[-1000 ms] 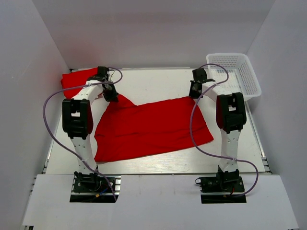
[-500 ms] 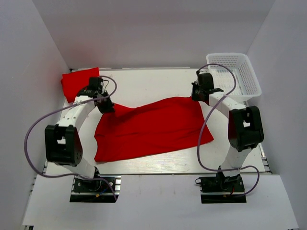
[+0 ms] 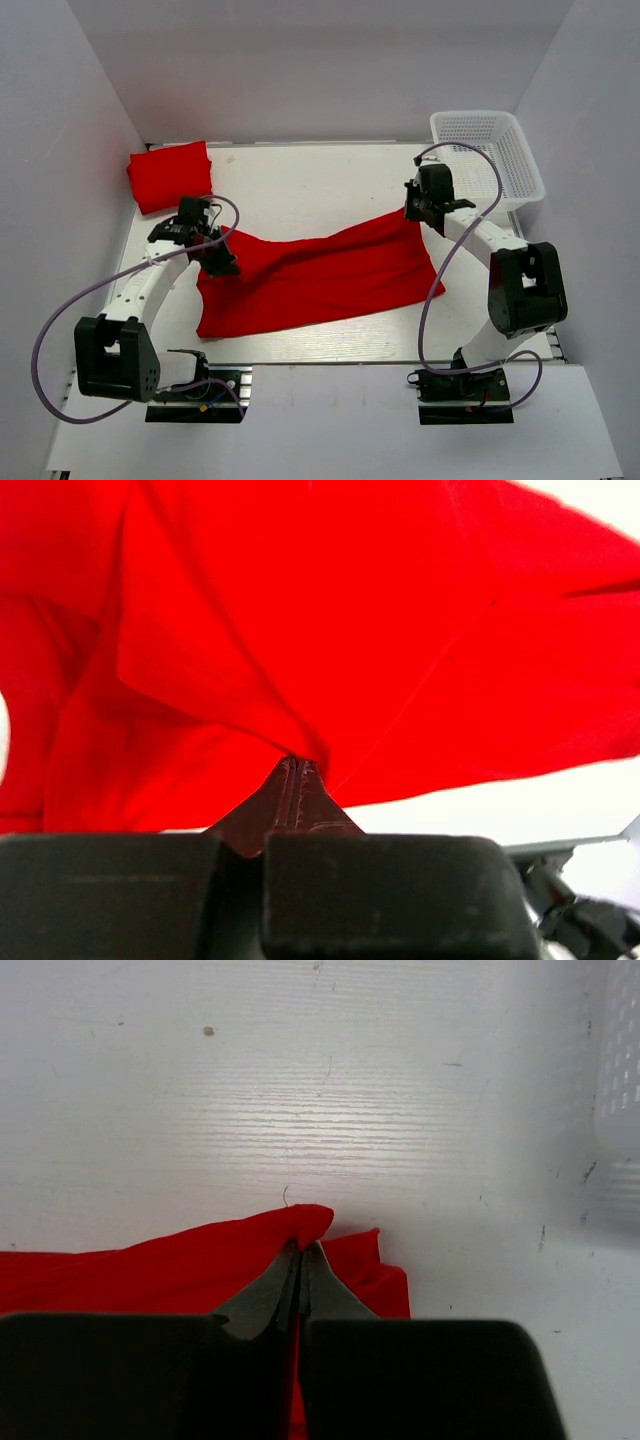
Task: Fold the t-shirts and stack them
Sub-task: Fold the other side of the tshirt into a rectangle
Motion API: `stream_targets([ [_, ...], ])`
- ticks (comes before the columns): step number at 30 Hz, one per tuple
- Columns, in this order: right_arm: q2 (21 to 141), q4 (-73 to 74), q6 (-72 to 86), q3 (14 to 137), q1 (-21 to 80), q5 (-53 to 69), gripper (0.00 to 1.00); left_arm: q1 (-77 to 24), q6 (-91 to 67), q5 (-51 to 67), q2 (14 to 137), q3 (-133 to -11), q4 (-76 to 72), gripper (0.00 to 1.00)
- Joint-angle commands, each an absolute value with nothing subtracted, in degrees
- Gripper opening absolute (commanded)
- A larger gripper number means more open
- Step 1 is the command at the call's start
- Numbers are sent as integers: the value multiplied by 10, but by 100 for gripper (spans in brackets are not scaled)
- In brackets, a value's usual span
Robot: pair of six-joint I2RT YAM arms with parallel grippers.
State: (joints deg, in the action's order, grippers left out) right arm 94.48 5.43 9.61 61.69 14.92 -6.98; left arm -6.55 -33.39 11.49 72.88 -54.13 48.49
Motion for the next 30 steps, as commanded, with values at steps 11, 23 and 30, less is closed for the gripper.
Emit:
stream_targets([
  [11, 898, 40, 75, 612, 149, -80, 0, -87, -325, 172, 655, -491, 586, 0],
  [23, 903, 47, 76, 614, 148, -72, 0, -115, -287, 267, 671, -471, 554, 0],
  [30, 887, 51, 80, 598, 149, -60, 0, -131, -267, 263, 684, -432, 578, 0],
])
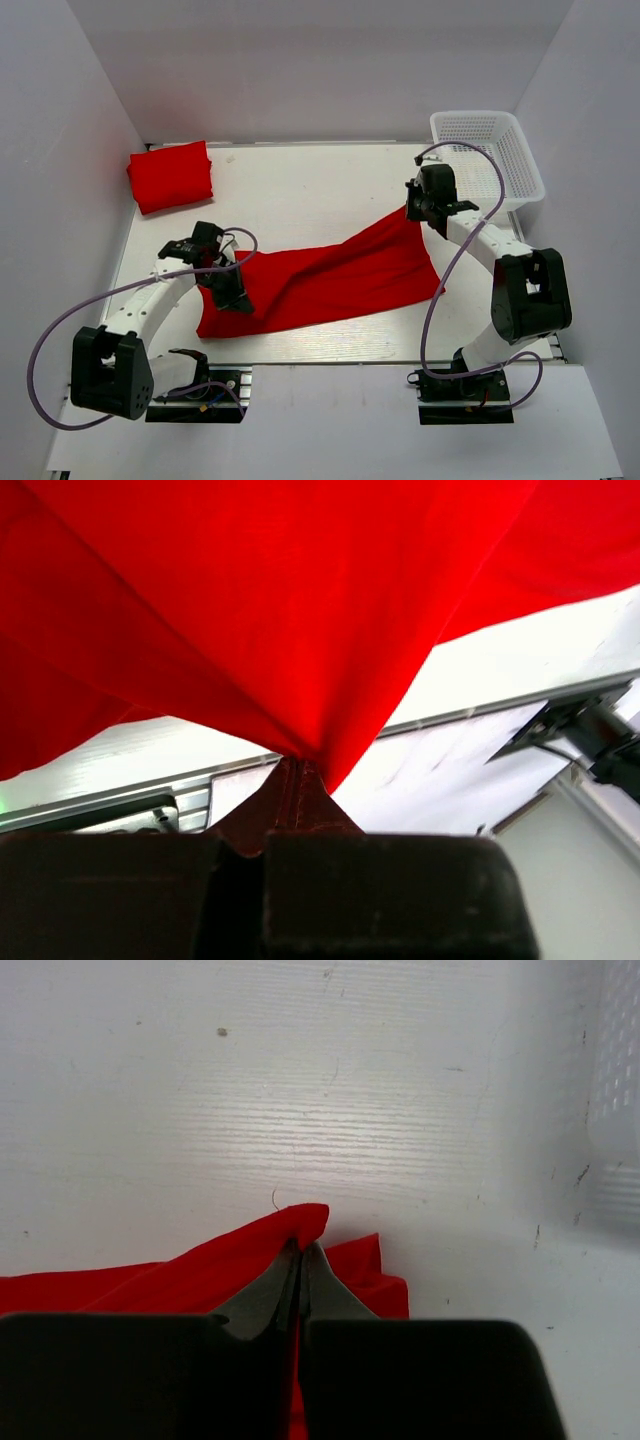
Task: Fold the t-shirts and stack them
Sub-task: Fold the other side of the tshirt into a rectangle
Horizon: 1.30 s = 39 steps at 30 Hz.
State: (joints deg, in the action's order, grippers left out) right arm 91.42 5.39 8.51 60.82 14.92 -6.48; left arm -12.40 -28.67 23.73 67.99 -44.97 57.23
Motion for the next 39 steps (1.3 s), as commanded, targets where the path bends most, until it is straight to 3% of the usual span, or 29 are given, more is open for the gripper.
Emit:
stream_targets([
  [1, 884, 52, 80, 591, 149, -61, 0, -131, -267, 269, 684, -432, 573, 0],
  [13, 855, 18, 88, 518, 146, -103, 0, -171, -246, 258, 748, -442, 572, 1],
  [16, 844, 6, 93, 495, 144, -105, 0, -176, -246, 250, 772, -448, 565, 17],
  [17, 842, 6, 98, 489, 146, -111, 0, -182, -240, 245, 777, -460, 559, 36],
  [18, 839, 8, 100, 483, 148, -112, 0, -182, -240, 245, 785, -468, 559, 48],
  [20, 833, 7, 112, 469, 145, -119, 8, -182, -235, 245, 790, -494, 559, 75],
  [23, 823, 9, 134, 454, 146, -153, 48, -187, -229, 245, 795, -532, 572, 89],
  [24, 820, 11, 138, 453, 145, -168, 57, -187, -222, 245, 795, -542, 572, 89],
  [25, 814, 24, 142, 450, 147, -186, 90, -187, -222, 245, 795, -561, 580, 90],
  [32, 742, 40, 149, 439, 146, -208, 90, -179, -225, 164, 830, -630, 578, 92],
  [39, 791, 81, 91, 506, 160, -6, 90, -169, -293, 102, 906, -618, 484, 95],
])
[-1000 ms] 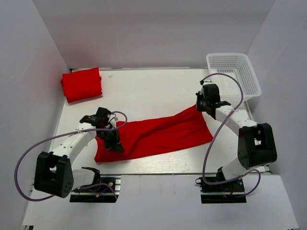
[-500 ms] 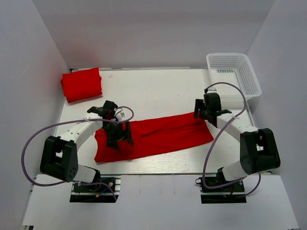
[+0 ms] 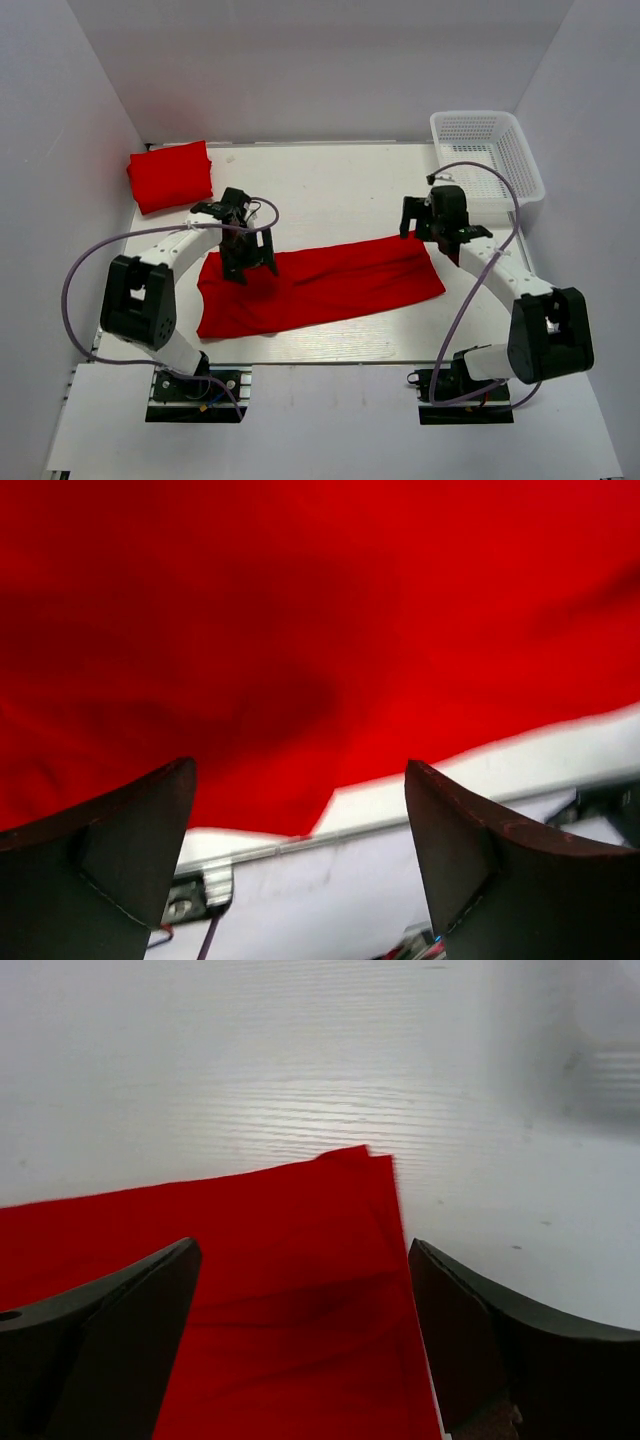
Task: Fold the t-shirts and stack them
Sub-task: Fold the other side of the tshirt into a rectangle, then rotate the tshirt 90 degrees
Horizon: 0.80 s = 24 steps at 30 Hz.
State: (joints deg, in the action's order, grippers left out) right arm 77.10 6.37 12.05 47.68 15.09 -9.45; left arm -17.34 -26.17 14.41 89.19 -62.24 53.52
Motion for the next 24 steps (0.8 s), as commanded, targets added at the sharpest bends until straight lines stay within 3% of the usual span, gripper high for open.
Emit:
stream_targets([
  [1, 800, 79, 91, 508, 162, 20, 90, -164, -307, 96, 914, -613, 475, 95],
  [8, 909, 75, 102, 535, 178, 115, 90, -138, -341, 73, 986, -594, 445, 90],
  [16, 960, 85, 140, 517, 174, 73, 90, -106, -355, 18, 1066, -639, 432, 90],
  [19, 949, 83, 141, 470, 178, 81, 90, -105, -355, 23, 1162, -755, 426, 90],
  [24, 906, 82, 126, 388, 193, 187, 90, -131, -306, 110, 1396, -1139, 471, 88],
])
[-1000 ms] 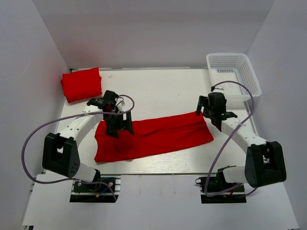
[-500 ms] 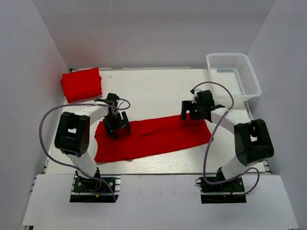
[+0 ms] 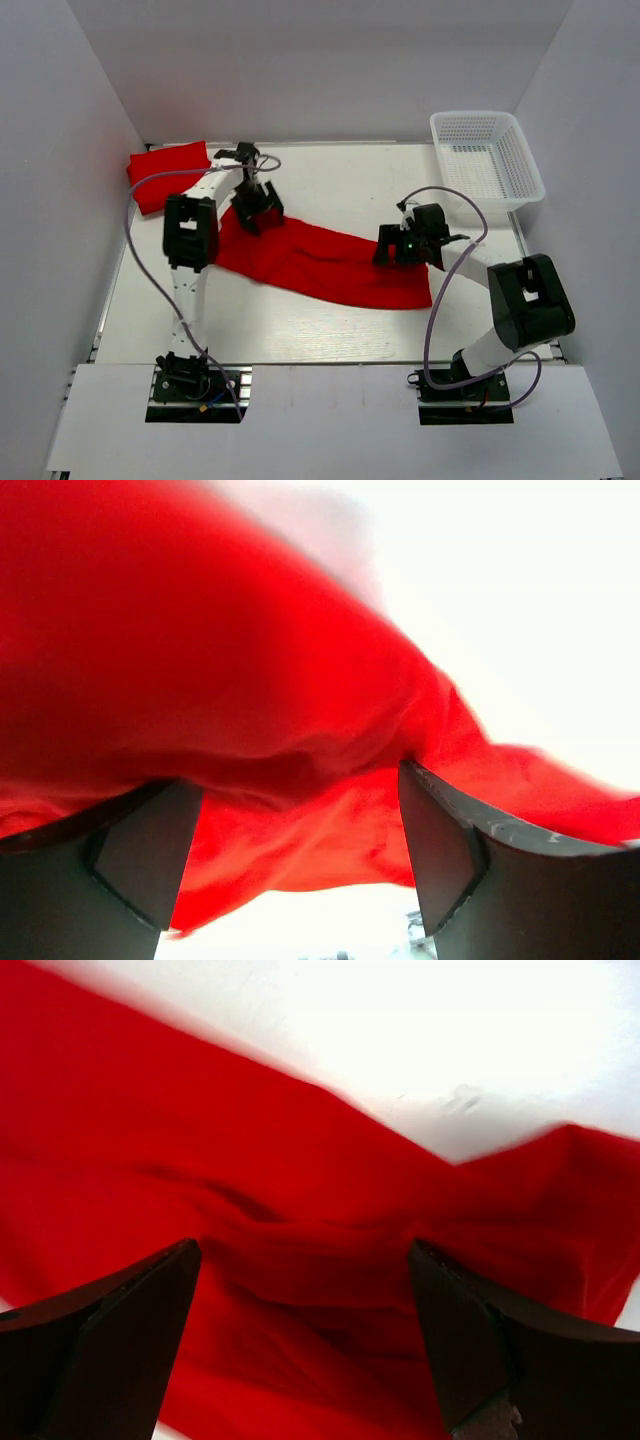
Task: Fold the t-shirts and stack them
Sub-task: Rotate the tshirt 90 degrees
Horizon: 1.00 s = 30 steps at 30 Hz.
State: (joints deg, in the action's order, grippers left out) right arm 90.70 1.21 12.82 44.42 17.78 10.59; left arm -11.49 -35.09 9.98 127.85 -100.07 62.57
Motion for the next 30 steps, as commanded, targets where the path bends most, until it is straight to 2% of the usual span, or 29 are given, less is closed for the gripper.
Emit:
stream_targets([
  [1, 909, 90, 101, 386, 199, 228, 90, -131, -301, 151, 1479, -1203, 471, 88],
  [2, 911, 120, 86, 408, 233, 245, 90, -137, -301, 186, 1519, -1313, 458, 88],
  [4, 932, 200, 14, 455, 264, 267, 90, -143, -324, 308, 1589, -1421, 419, 100],
  [5, 938, 248, 3, 466, 312, 275, 90, -143, -343, 330, 1619, -1422, 328, 100],
  [6, 946, 289, -36, 477, 325, 352, 90, -159, -381, 341, 1619, -1397, 274, 100],
  [9, 968, 368, -90, 546, 407, 319, 90, -171, -438, 344, 1647, -1396, 130, 100],
  [12, 980, 399, -128, 591, 450, 318, 90, -187, -513, 337, 1687, -1451, 52, 100],
  [15, 957, 405, -112, 606, 461, 287, 90, -192, -540, 304, 1686, -1429, 19, 100],
  [19, 898, 326, -88, 614, 461, 346, 90, -192, -520, 268, 1653, -1417, 18, 100],
  [22, 872, 300, -66, 649, 456, 307, 90, -192, -506, 239, 1618, -1411, 18, 100],
  [27, 863, 265, 37, 702, 446, 100, 90, -186, -469, 230, 1556, -1427, 20, 100],
  [30, 873, 251, 107, 722, 437, 11, 90, -186, -395, 193, 1419, -1363, 57, 100],
])
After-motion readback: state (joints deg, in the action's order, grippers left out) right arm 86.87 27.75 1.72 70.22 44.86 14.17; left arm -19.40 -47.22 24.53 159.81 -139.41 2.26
